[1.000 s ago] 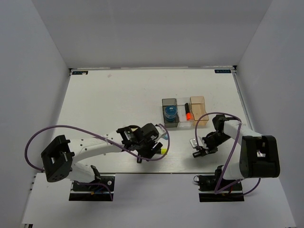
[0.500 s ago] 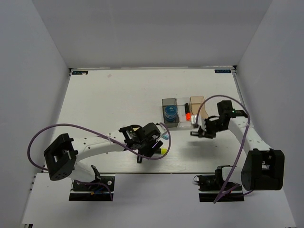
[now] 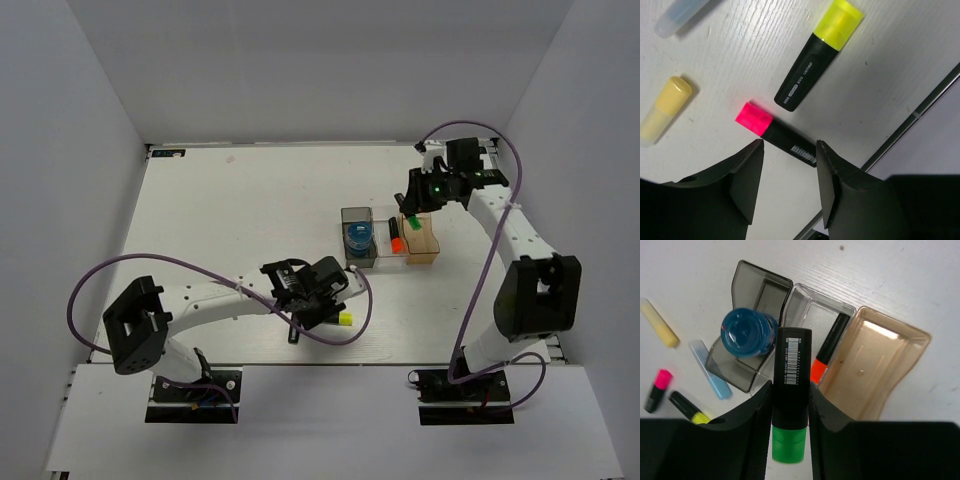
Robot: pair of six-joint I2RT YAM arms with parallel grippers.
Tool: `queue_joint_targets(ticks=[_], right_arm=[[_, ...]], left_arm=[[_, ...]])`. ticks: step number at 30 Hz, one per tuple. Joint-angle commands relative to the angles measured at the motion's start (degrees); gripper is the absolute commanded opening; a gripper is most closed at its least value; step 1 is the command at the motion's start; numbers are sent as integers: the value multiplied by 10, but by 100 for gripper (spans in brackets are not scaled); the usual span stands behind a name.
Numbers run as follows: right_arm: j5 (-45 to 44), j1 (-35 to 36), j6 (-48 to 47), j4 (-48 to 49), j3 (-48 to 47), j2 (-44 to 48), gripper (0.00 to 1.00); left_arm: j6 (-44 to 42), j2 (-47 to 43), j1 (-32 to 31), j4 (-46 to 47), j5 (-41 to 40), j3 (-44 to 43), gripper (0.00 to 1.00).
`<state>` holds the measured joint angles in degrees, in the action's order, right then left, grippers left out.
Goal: Sort the stationery into containers
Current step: Place the stationery into the container
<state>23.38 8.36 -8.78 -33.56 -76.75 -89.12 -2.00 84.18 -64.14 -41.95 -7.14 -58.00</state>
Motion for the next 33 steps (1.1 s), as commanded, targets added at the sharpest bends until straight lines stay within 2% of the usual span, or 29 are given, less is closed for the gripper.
queue_joint_targets(ticks=[1,4,10,13,19,20,21,22,23,26,29,33], right_arm=[[-15,25,174,-33,-48,-42,0],[-34,44,184,-38,-55,-79,0],[-75,70,172,-1,-15,-89,0],[-93,73,166,13,-7,-101,0],[-128,72,159,34,-13,-125,0],[-128,72,157,32,-16,-127,2],[-127,73,155,31,-21,-129,10],[-126,73,151,30,-23,-137,19],[-126,74,149,29,-24,-139,38],[-115,72,139,25,-27,-145,62],[-97,72,132,30,-17,-135,70],[-46,68,107,27,0,-98,71]], left_arm=[[-62,6,-12,-37,9,-37,57],[-73,11,-15,-35,0,-37,57],[-81,22,-17,-16,-8,-31,62],[-85,34,-16,0,-9,-28,66],[-84,55,-16,16,-5,-32,68],[-86,57,-16,20,-3,-32,69],[-87,57,-17,21,-5,-32,69],[-88,63,-17,22,-5,-33,69],[-88,67,-17,27,-5,-33,69],[-93,82,-17,28,-3,-48,69],[-103,99,-16,23,2,-65,69],[-117,130,-15,18,15,-81,69]])
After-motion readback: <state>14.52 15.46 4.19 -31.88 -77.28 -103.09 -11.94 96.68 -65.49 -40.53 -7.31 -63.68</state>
